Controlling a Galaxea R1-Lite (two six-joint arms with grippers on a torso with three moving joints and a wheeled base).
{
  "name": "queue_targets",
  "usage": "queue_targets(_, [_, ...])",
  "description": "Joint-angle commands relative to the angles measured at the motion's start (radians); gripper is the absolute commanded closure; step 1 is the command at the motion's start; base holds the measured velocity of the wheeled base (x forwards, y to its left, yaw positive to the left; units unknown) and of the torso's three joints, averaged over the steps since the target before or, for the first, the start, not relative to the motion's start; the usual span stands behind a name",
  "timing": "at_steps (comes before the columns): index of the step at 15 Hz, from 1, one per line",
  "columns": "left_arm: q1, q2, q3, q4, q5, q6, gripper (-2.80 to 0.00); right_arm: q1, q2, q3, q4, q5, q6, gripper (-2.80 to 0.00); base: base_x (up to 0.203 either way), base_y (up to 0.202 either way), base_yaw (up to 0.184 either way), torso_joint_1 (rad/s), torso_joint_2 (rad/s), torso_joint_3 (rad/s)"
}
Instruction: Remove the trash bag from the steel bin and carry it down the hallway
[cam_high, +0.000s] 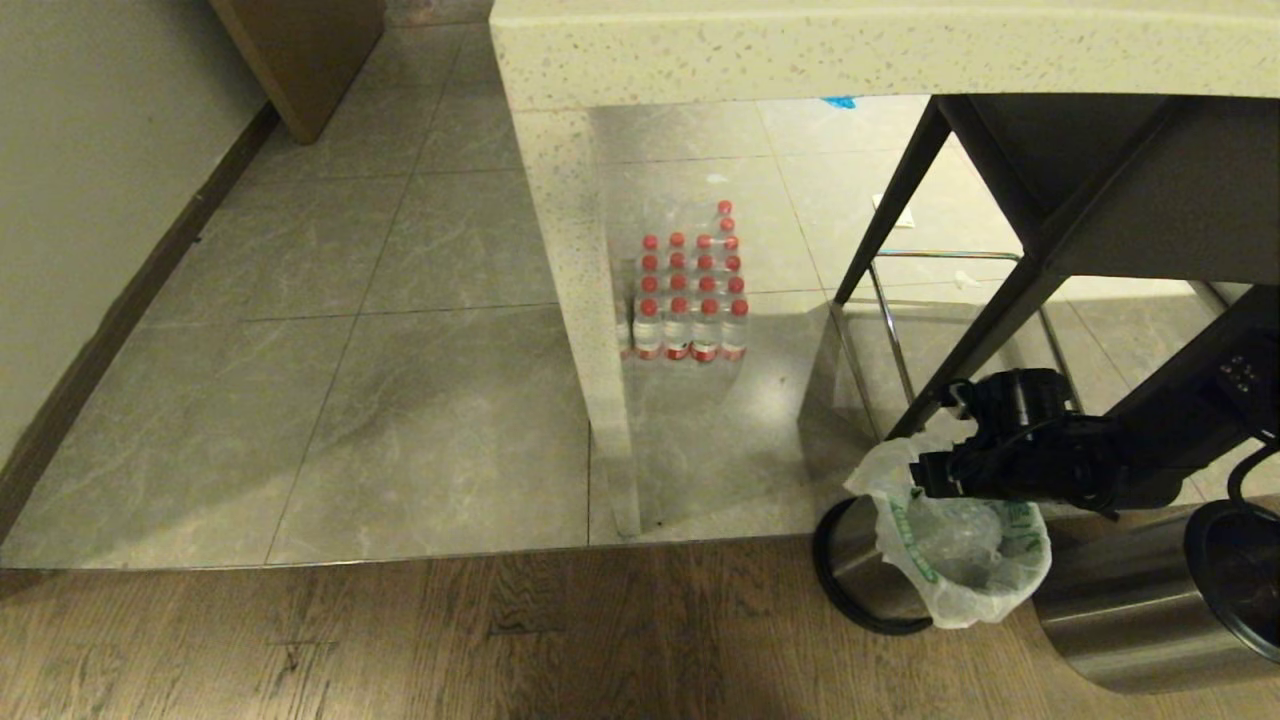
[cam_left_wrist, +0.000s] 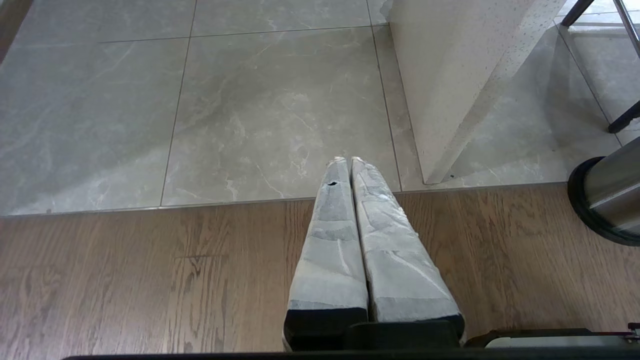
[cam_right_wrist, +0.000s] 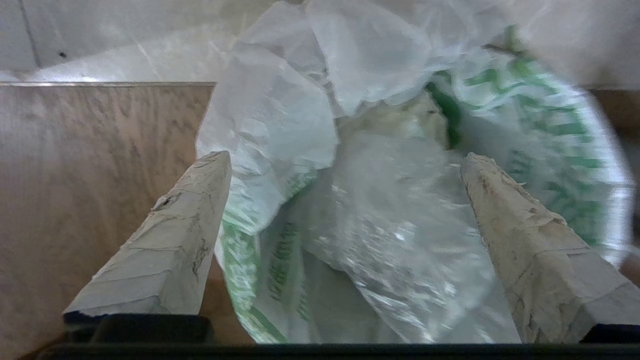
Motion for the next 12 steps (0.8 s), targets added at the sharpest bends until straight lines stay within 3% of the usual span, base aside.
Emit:
queue_targets(1, [0.0, -0.001, 0.002, -0.001, -0.001, 0.0, 0.0, -0.027, -0.04, 0.019, 0.007, -0.003, -0.092, -2.8, 0.0, 0.0, 0.0, 0.0, 0.0, 0.0])
queue_targets(3, [0.0, -0.002, 0.0, -0.001, -0.001, 0.0, 0.0, -0.063, -0.046, 0.047, 0.016, 0.001, -0.259, -2.8, 0.0, 0.0, 0.0, 0.0, 0.0, 0.0])
queue_targets(6, [0.0, 0.0, 0.0, -0.001, 0.0, 0.0, 0.0, -0.09, -0.028, 0.05, 0.006, 0.01, -0.357, -2.8, 0.0, 0.0, 0.0, 0.0, 0.0, 0.0])
queue_targets(12, [0.0, 0.0, 0.001, -0.001, 0.0, 0.0, 0.0, -0.094, 0.05, 0.029, -0.035, 0.038, -0.378, -2.8, 0.0, 0.0, 0.0, 0.0, 0.0, 0.0])
